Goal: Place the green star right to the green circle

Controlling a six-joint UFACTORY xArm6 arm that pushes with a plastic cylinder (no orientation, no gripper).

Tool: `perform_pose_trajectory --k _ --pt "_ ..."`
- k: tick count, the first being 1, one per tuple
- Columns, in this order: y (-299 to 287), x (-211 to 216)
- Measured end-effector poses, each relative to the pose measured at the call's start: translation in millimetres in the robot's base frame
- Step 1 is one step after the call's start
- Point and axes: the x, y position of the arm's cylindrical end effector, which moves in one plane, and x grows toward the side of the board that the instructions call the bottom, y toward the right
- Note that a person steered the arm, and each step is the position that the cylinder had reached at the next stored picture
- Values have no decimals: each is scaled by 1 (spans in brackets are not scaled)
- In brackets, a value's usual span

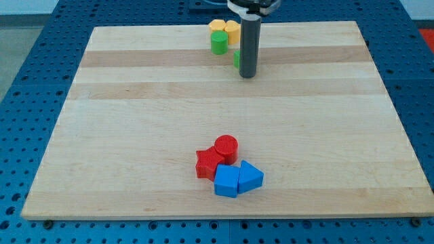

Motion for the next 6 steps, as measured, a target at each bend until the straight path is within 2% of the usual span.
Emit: perform_pose_trajectory --k 3,4,6 --pt "-1 -47" --pt "2 -48" --pt "49 -48"
